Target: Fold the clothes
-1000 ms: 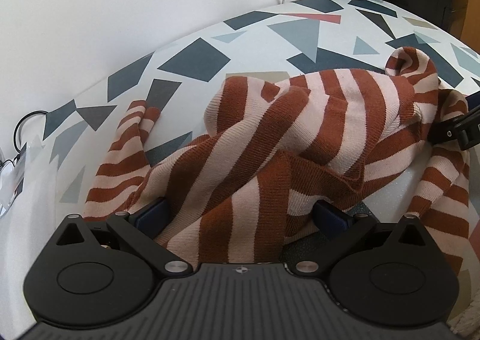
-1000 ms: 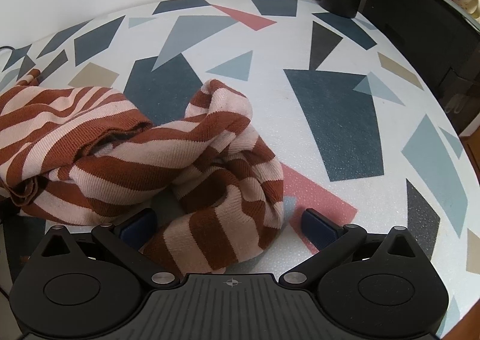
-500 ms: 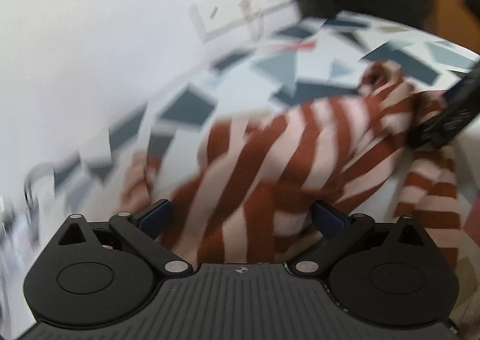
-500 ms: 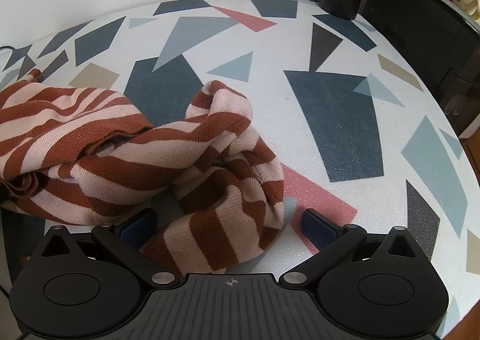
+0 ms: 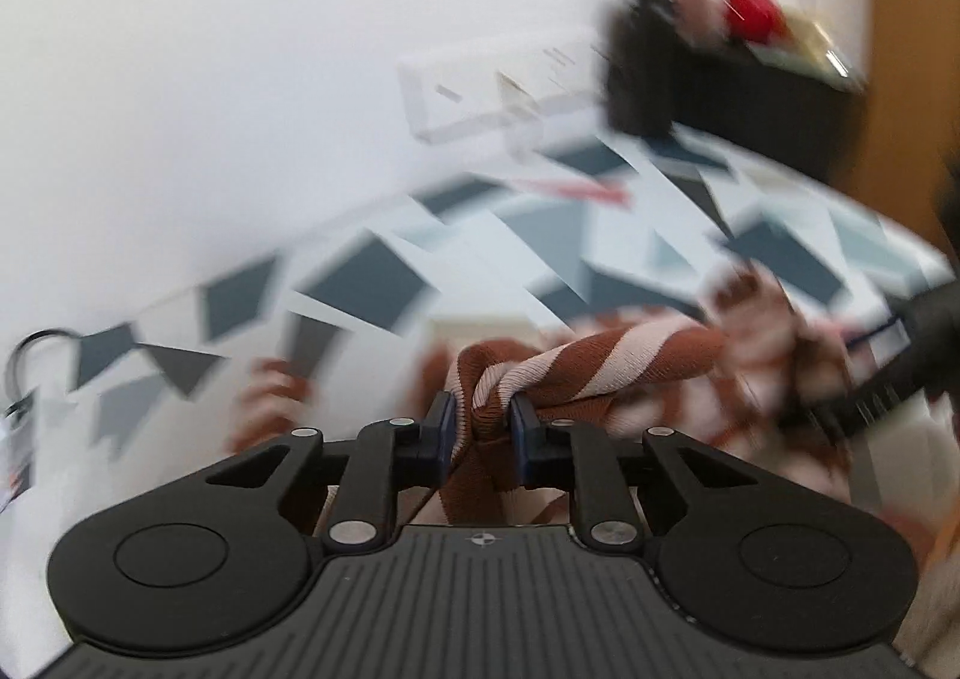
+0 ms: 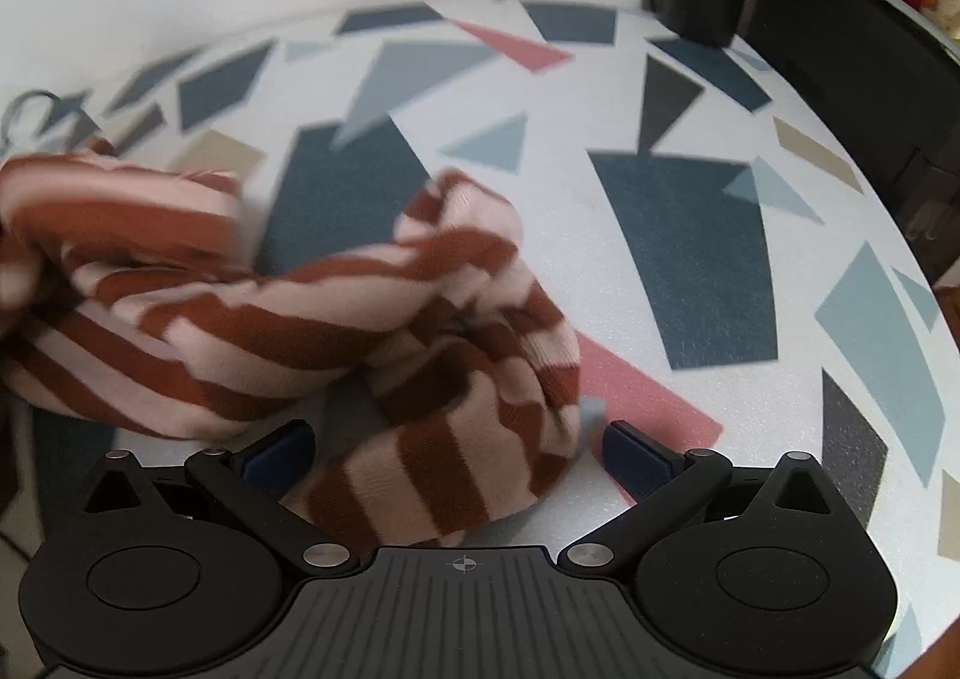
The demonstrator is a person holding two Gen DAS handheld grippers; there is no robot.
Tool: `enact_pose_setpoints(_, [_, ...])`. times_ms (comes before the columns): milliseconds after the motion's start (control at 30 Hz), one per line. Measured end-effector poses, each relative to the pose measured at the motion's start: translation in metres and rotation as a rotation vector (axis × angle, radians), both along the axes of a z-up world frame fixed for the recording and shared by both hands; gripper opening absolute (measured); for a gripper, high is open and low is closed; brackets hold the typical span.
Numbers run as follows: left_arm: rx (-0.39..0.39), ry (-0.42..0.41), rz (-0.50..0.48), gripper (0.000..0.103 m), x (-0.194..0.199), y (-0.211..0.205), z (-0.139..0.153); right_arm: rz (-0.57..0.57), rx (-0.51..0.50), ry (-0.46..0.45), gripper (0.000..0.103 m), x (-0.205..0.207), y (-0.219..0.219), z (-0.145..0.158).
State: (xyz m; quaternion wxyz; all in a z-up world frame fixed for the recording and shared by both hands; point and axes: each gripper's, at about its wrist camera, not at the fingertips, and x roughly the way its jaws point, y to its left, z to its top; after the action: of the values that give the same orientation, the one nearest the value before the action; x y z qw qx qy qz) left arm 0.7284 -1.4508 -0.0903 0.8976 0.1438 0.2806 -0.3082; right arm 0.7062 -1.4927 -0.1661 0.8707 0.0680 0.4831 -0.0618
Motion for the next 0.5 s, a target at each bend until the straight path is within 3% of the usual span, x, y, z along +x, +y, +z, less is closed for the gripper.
enact_pose_setpoints(133, [-0.119,-0.051,0.186,0.006,0.01,0.041,0.03,0.041,-0.013,-0.113,0.102,-0.005,0.006,0.025])
enact_pose_setpoints(300, [-0.169,0.042,0.287,0.006,0.012,0.077,0.024,0.157,0.015,-0.151,0.102,0.005,0.02,0.038])
enact_pose_setpoints(367, [-0.148,0.081,0.333,0.003,0.009,0.085,0.012,0.212,0.009,-0.141,0.101,0.011,0.03,0.036])
enact_pose_setpoints(467, [-0.156,0.148,0.379,0.003,-0.002,0.101,-0.003,0.272,0.002,-0.11,0.093,0.019,0.044,0.029])
enact_pose_setpoints(500, [-0.151,0.163,0.386,0.003,-0.006,0.107,-0.007,0.284,0.005,-0.095,0.083,0.021,0.047,0.026])
